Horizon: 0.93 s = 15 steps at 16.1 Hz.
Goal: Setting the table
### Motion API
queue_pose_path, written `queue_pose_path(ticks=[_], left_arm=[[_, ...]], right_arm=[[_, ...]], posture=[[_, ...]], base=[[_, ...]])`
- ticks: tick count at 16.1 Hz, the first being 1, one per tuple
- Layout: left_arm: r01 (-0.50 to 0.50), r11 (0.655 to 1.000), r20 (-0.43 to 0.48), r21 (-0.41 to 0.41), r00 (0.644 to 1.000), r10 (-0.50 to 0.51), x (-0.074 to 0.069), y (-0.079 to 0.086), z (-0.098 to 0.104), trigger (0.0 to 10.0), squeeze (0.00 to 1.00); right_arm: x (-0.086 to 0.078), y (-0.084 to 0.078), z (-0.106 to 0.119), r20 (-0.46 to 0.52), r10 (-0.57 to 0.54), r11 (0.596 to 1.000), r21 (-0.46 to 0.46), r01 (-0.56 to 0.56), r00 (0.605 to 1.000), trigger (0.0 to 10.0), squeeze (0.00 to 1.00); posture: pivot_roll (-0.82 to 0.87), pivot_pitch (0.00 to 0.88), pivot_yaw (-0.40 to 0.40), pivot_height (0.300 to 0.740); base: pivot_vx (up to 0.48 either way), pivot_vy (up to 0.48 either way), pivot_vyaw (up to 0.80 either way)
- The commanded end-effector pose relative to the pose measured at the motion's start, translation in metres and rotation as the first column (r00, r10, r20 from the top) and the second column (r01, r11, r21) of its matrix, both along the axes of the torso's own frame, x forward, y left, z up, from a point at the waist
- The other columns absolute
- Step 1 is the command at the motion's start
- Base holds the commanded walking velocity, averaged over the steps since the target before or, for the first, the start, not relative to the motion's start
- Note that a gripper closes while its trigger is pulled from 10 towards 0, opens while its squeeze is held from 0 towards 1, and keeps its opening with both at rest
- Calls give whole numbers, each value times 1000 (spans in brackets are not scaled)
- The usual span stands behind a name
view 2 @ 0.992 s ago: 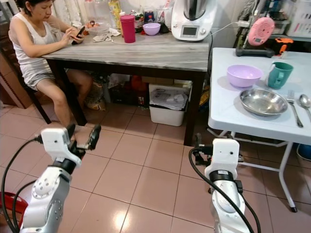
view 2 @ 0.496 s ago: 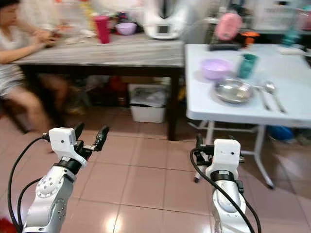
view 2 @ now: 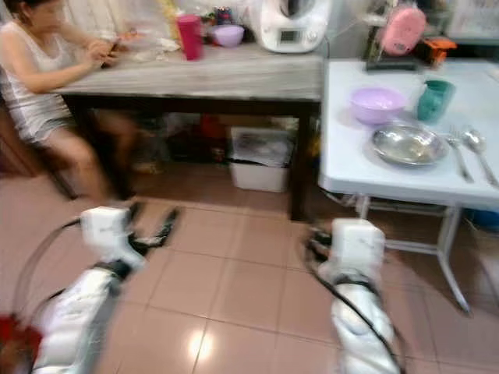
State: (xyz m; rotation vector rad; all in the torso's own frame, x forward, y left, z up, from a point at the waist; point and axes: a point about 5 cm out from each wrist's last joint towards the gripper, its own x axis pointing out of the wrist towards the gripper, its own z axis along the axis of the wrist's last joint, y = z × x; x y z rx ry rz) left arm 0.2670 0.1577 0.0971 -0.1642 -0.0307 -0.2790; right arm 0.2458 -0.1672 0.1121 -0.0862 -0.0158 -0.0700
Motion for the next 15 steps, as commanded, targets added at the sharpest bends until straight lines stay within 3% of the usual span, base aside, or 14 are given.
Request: queue_pose_path(ticks=[1, 8, 13, 15], left_arm=[[23, 1000, 20, -5, 1000, -23, 2, -8, 5, 10000, 0], [58, 998, 0, -6, 998, -58, -1, -11, 3, 10000, 0], [99, 995, -4, -17, 995, -99, -2, -14, 3, 10000, 0], [111, 993, -3, -31, 994, -111, -2, -14, 4, 10000, 0]], right_arm=[[-3, -11, -4, -21, -32, 999, -17, 32, 999, 10000, 0], [-1, -10, -8, -35, -22, 1000, -22, 21, 999, 10000, 0], [-1, -9, -9, -41, -25, 1000, -16, 24, 999, 10000, 0], [-2, -10, -9, -41, -26, 1000, -13, 25, 999, 10000, 0]], posture=[[-217, 0, 68, 740], [-211, 0, 65, 740], [-213, 0, 68, 740], [-214, 0, 70, 740]], base=[[0, 0, 0], [0, 0, 0], [0, 0, -745], [0, 0, 0]])
